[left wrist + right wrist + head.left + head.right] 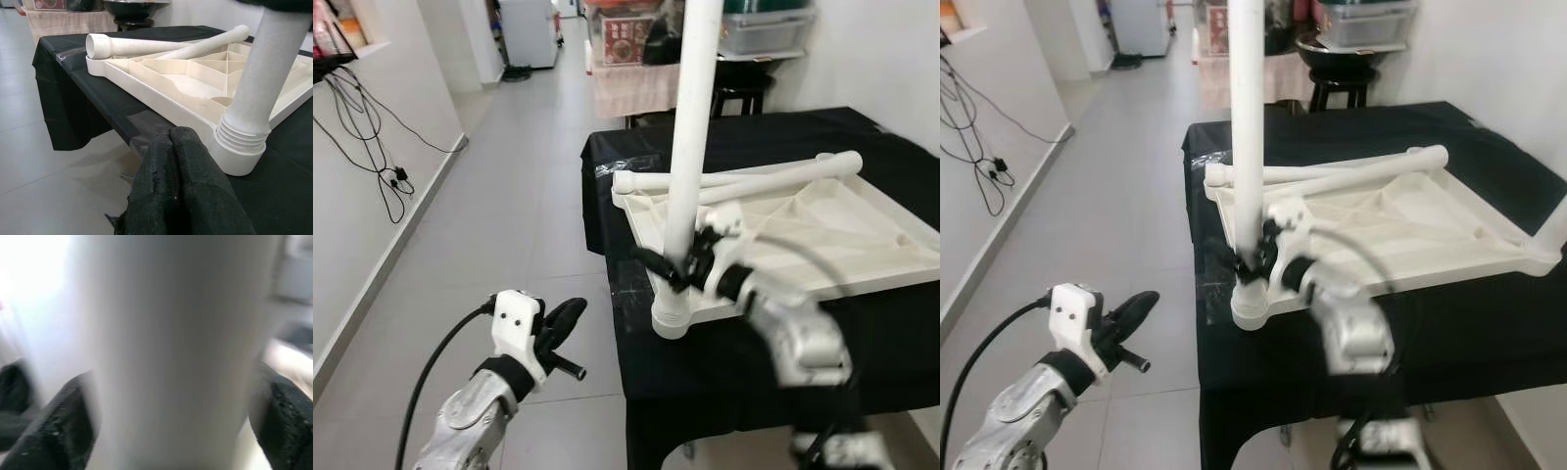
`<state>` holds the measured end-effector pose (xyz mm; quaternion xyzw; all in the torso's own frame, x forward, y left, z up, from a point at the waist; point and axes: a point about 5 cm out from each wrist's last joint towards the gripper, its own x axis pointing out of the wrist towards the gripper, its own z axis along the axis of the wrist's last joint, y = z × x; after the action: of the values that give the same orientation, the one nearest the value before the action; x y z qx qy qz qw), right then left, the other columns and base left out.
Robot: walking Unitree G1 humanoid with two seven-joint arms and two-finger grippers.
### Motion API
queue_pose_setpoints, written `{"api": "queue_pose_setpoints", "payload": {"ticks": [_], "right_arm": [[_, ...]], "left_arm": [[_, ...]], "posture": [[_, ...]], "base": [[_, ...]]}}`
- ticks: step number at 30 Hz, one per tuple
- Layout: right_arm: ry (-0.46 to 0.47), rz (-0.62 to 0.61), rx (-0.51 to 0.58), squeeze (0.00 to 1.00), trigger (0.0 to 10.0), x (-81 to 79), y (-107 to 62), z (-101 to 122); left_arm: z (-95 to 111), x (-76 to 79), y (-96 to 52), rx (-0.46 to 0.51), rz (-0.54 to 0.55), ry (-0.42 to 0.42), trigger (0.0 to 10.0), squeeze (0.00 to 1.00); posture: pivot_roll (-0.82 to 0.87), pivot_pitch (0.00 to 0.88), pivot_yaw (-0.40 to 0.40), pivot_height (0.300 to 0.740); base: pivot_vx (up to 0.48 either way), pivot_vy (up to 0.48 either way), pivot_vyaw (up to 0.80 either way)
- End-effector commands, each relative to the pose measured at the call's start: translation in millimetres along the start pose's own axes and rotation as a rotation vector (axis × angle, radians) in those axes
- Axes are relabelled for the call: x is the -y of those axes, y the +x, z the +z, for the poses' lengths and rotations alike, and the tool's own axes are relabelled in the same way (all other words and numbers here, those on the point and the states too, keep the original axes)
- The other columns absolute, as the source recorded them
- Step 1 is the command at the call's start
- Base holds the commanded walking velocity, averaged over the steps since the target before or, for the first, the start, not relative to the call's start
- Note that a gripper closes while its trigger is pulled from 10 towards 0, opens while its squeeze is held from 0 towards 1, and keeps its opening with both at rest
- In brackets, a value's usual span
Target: Building children table
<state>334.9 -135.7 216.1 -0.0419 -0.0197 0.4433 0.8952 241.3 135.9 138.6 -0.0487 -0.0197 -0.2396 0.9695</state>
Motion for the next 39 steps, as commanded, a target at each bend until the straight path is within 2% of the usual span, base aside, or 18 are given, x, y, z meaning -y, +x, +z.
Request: {"api": "queue_pose_setpoints", "payload": {"ticks": [1, 3, 7, 12, 13, 14, 17, 22, 25, 27, 28, 30, 31, 32, 33, 34, 37, 39], "right_arm": [[0.033, 0.155, -0.044, 0.0, 10.0, -3.7, 6.1, -13], [0.038, 0.204, -0.067, 0.0, 10.0, -1.7, 7.1, -16], [0.053, 0.364, -0.139, 0.0, 10.0, 1.2, 13.3, -23], [0.108, 0.339, -0.132, 0.0, 10.0, 8.6, 27.5, -22], [0.125, 0.352, -0.131, 0.0, 7.1, 9.9, 28.8, -23], [0.147, 0.371, -0.135, 0.0, 0.0, 11.2, 27.1, -25], [0.161, 0.395, -0.14, 0.0, 0.0, 12.7, 24.9, -27], [0.205, 0.375, -0.173, 0.0, 0.0, 20.5, -5.4, -49], [0.208, 0.364, -0.177, 0.0, 0.0, 22.1, -9.6, -52], [0.18, 0.166, -0.204, 0.0, 0.0, 17.0, -31.4, -70], [0.18, 0.166, -0.204, 0.0, 0.0, 17.0, -31.4, -70], [0.122, -0.143, -0.274, 0.0, 0.0, 0.9, -42.2, -87], [0.122, -0.143, -0.274, 0.0, 0.0, 0.9, -42.2, -87], [0.161, -0.369, -0.317, 0.0, 0.0, -18.4, -47.3, -96], [0.161, -0.369, -0.317, 0.0, 0.0, -18.4, -47.3, -96], [0.193, -0.505, -0.343, 0.0, 0.0, -40.2, -54.2, -102], [0.131, -0.552, -0.354, 0.0, 0.0, -53.0, -60.7, -101], [0.102, -0.544, -0.345, 0.0, 0.0, -45.5, -58.3, -100]], "left_arm": [[-4, 5.0, -1.5, -0.023, -0.04, 0.004, 10.0, 0.0], [-4, 7.9, -2.5, -0.03, -0.059, 0.003, 10.0, 0.0], [-10, 26.0, -12.8, -0.088, -0.206, -0.006, 10.0, 0.0], [-12, 32.8, -17.6, -0.105, -0.247, 0.003, 10.0, 0.0], [-12, 33.5, -17.4, -0.104, -0.25, 0.012, 10.0, 0.0], [-12, 33.7, -17.2, -0.102, -0.249, 0.024, 10.0, 0.0], [-12, 33.7, -17.2, -0.1, -0.249, 0.034, 10.0, 0.0], [-11, 32.2, -22.4, -0.094, -0.208, 0.087, 10.0, 0.0], [-10, 31.9, -23.0, -0.091, -0.2, 0.1, 10.0, 0.0], [-8, 26.5, -25.2, -0.053, -0.144, 0.103, 10.0, 0.0], [-8, 26.5, -25.2, -0.053, -0.144, 0.103, 10.0, 0.0], [-8, 21.9, -26.7, -0.03, -0.116, 0.098, 10.0, 0.0], [-8, 21.9, -26.7, -0.03, -0.116, 0.098, 10.0, 0.0], [-7, 19.8, -26.2, -0.026, -0.11, 0.104, 10.0, 0.0], [-7, 19.8, -26.2, -0.026, -0.11, 0.104, 10.0, 0.0], [-7, 18.1, -25.2, -0.025, -0.107, 0.109, 10.0, 0.0], [-10, 15.4, -22.9, -0.019, -0.103, 0.099, 10.0, 0.0], [-12, 15.4, -21.4, -0.025, -0.112, 0.088, 10.0, 0.0]], "posture": [[0.0, 0.0, 0.019, 0.74], [0.0, 0.0, 0.018, 0.74], [0.01, 0.0, 0.011, 0.74], [0.01, 0.0, 0.012, 0.74], [0.02, 0.0, 0.014, 0.74], [0.02, 0.0, 0.015, 0.74], [0.02, 0.0, 0.015, 0.74], [-0.01, 0.0, 0.025, 0.74], [-0.01, 0.0, 0.025, 0.74], [-0.04, 0.0, 0.011, 0.74], [-0.04, 0.0, 0.011, 0.74], [-0.05, 0.0, 0.012, 0.74], [-0.05, 0.0, 0.012, 0.74], [-0.06, 0.0, 0.017, 0.74], [-0.06, 0.0, 0.017, 0.74], [-0.07, 0.0, 0.026, 0.74], [-0.1, 0.0, 0.043, 0.74], [-0.08, 0.0, 0.032, 0.74]], "base": [[0.0, 0.0, 0.0], [0.0, 0.0, 0.0], [0.0, 0.0, 0.0], [0.0, 0.0, 0.0], [0.0, 0.0, 0.0], [0.0, 0.0, 0.0], [0.0, 0.0, 0.0], [0.0, 0.0, 0.0], [0.0, 0.0, 0.0], [0.0, 0.0, 0.0], [0.0, 0.0, 0.0], [0.0, 0.0, 0.0], [0.0, 0.0, 0.0], [0.0, 0.0, 0.0], [0.0, 0.0, 0.0], [0.0, 0.0, 0.0], [0.0, 0.0, 0.0], [0.0, 0.0, 0.0]]}}
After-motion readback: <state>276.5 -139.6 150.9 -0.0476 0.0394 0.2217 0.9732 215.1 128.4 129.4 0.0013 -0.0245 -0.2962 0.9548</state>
